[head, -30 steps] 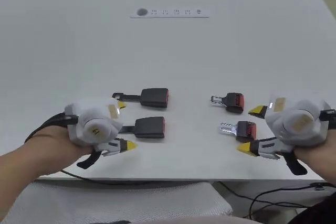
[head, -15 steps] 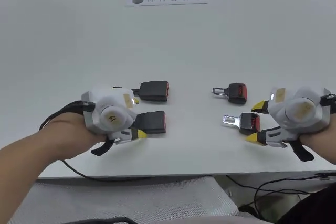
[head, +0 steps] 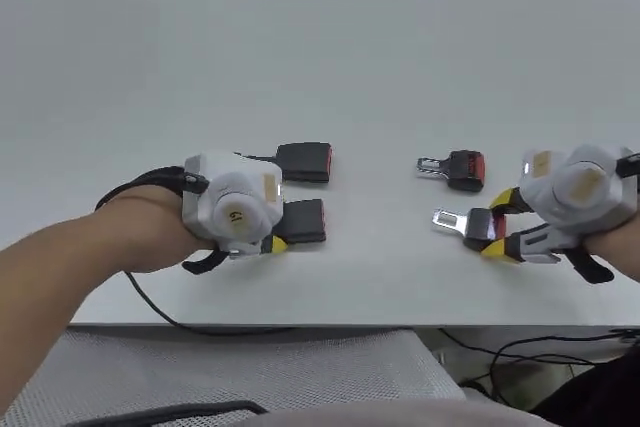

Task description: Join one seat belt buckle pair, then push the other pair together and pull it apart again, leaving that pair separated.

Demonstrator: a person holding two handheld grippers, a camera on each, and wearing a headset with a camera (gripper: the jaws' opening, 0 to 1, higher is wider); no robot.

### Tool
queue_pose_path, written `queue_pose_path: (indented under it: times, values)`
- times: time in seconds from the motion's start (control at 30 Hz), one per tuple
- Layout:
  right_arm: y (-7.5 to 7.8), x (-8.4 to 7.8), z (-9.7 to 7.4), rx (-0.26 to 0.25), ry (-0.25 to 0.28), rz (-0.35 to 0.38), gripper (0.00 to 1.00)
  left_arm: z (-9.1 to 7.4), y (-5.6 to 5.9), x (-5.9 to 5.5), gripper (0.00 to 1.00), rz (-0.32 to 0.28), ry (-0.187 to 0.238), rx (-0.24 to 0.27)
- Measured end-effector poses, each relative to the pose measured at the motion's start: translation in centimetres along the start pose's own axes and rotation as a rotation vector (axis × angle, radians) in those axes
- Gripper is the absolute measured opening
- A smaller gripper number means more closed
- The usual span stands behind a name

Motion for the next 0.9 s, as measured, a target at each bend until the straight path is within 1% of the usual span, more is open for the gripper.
queue_pose_path:
  times: [0.1, 0.27, 0.33, 0.37, 0.43, 0.53, 0.7, 0.9]
  values:
    - [0.2, -0.1, 0.1, 0.014, 0.009, 0.017, 0.32, 0.0, -0.2, -0.1, 0.33, -0.026, 0.006, -0.008]
    - [0.2, 0.0, 0.3, 0.037, -0.005, -0.009, 0.32, 0.0, -0.1, -0.2, 0.32, -0.033, 0.022, -0.009]
    - [0.2, 0.3, 0.4, 0.047, -0.028, -0.034, 0.32, 0.0, 0.0, -0.3, 0.32, -0.035, 0.029, -0.007]
    - [0.2, 0.4, 0.5, 0.057, -0.05, -0.064, 0.32, 0.0, -0.1, -0.4, 0.32, -0.036, 0.035, -0.009]
    - [0.3, 0.7, 0.7, 0.07, -0.077, -0.089, 0.33, 0.0, -0.1, -0.4, 0.32, -0.043, 0.038, -0.012]
    - [0.6, 0.8, 0.9, 0.09, -0.103, -0.113, 0.33, 0.1, -0.1, -0.3, 0.32, -0.047, 0.028, -0.016]
    - [0.7, 1.5, 1.2, 0.091, -0.089, -0.109, 0.33, 0.0, 0.0, -0.2, 0.32, -0.04, 0.015, -0.017]
    - [-0.3, 2.9, 2.1, 0.081, -0.047, -0.113, 0.33, 0.0, 0.0, -0.2, 0.32, -0.034, 0.01, -0.02]
Point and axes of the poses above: the centre of the closed fingertips' face, and the gripper's own axes: z roughly forward along the fingers, y roughly to its right, x roughly out of its top, the point moved 8 cm from there along -z, roughly backward along the fingers
